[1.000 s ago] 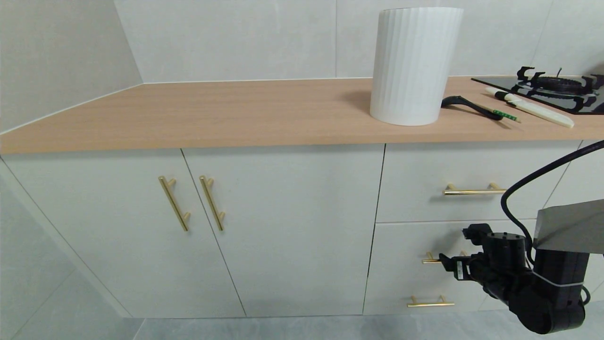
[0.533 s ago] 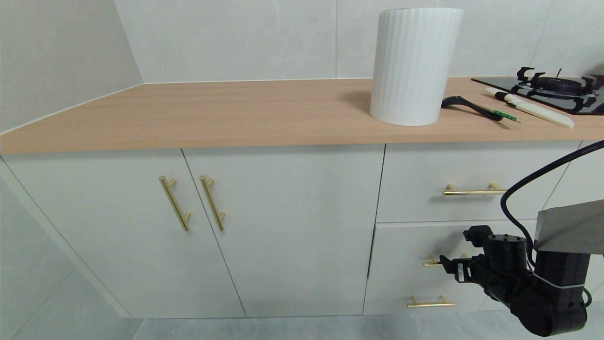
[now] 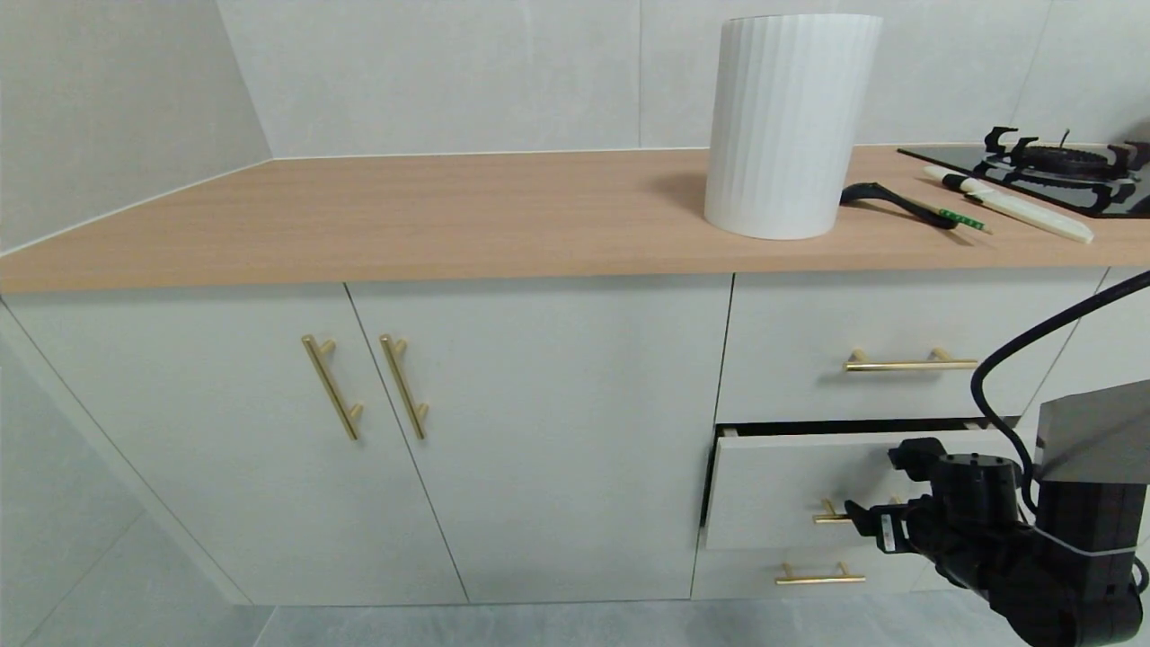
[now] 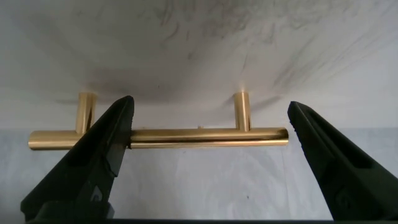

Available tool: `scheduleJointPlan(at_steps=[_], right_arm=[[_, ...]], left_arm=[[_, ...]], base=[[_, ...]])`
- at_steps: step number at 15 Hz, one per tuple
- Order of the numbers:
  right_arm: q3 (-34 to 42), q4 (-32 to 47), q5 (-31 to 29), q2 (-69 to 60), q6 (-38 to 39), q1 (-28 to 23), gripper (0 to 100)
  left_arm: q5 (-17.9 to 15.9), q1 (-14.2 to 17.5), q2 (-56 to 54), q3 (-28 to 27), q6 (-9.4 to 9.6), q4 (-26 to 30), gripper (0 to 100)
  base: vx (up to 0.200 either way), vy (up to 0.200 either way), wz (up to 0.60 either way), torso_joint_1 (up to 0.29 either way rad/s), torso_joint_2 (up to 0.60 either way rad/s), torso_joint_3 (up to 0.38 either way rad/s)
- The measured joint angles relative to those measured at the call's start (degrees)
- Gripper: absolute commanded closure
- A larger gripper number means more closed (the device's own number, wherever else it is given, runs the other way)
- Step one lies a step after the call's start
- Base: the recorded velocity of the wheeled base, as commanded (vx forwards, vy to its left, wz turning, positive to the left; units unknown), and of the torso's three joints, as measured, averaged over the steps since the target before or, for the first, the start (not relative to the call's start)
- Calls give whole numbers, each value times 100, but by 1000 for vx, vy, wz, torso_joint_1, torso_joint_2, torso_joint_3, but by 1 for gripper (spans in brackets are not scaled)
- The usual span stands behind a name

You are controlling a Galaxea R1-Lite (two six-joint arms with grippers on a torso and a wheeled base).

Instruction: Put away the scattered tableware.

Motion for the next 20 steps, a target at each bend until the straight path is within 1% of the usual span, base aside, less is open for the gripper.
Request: scheduleJointPlan(at_steps=[4, 6, 8, 10, 11, 12, 13, 16, 19, 20], right_arm=[[511, 123, 27, -706, -5, 204, 0], [627, 688, 33, -1365, 0, 383, 0], [590, 1732, 40, -2232, 17, 569, 0], [315, 3209, 55, -3178, 138, 711, 0], [34, 4007, 73, -3622, 260, 763, 0], [-263, 4481, 79, -3947, 377, 796, 0], [-510, 4717, 85, -4181, 491, 820, 0], [-886, 4774, 79, -4352, 670, 805, 0], [-1047, 4642, 79, -3994, 816, 694, 0], [-1083, 4451, 74, -3783, 878, 661, 0]], left_arm=[[0, -2, 0, 0, 2, 0, 0], [0, -2, 0, 0, 0, 0, 0], [0, 0, 0, 0, 5, 0, 0], [0, 0, 0, 1, 0, 0, 0], [0, 0, 0, 0, -1, 0, 0], [0, 0, 0, 0, 0, 0, 0], [2, 0, 0, 0, 2, 0, 0], [0, 0, 0, 1, 2, 0, 0], [0, -2, 0, 0, -1, 0, 0], [0, 0, 0, 0, 0, 0, 0]], base=[[0, 0, 0, 0, 0, 0], [0, 0, 0, 0, 0, 0], [0, 0, 0, 0, 0, 0], [0, 0, 0, 0, 0, 0], [0, 0, 0, 0, 0, 0], [0, 0, 0, 0, 0, 0], [0, 0, 0, 0, 0, 0], [0, 0, 0, 0, 0, 0], [0, 0, 0, 0, 0, 0], [0, 0, 0, 0, 0, 0]])
